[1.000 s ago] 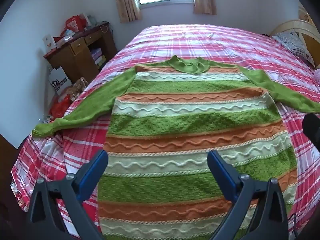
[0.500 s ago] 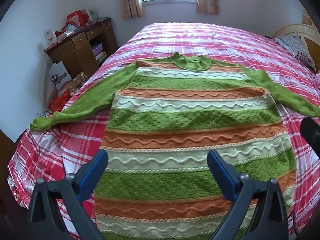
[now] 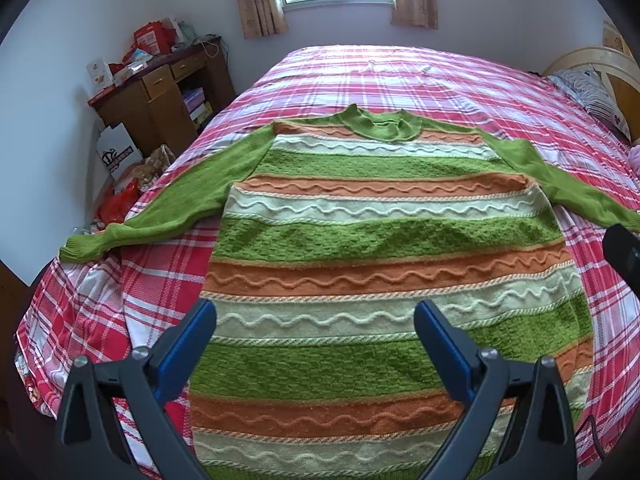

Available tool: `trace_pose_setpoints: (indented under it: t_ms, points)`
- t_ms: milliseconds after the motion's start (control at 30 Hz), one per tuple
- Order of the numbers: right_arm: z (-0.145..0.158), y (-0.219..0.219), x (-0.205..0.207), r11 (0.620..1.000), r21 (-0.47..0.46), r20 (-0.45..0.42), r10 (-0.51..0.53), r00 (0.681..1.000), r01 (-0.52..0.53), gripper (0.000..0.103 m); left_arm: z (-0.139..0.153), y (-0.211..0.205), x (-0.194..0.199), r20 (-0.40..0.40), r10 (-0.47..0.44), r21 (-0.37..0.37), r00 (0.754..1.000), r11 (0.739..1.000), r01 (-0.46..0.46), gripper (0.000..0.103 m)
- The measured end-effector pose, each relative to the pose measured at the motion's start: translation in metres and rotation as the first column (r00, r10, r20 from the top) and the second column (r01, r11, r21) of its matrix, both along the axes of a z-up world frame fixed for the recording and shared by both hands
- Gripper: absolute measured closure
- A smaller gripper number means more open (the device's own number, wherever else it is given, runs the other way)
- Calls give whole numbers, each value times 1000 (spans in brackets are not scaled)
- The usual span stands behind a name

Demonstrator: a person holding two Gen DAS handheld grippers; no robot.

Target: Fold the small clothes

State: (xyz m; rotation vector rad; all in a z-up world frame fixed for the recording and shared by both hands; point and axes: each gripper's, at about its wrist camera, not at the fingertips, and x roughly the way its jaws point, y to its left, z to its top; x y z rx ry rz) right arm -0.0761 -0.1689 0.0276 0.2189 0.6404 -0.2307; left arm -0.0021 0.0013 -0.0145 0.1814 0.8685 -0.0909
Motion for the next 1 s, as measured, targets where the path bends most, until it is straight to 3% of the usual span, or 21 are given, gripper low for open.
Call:
trace_pose_setpoints:
  t_ms: [300,600,1000]
  points:
    - [9,-1,-5,999,-43,45,-27,999,29,2,1,0,1,0,-1,-5,1000,1000,1,2]
    - [14,5,-10,985,-167,99,-27,995,44,2,1,0,1,-1,-2,-8,1000,1000,2,2]
    - [6,-2,-5,994,-105,45,5,999,0,2,1,1,2,-6,0,-6,1000,1000,-1,2]
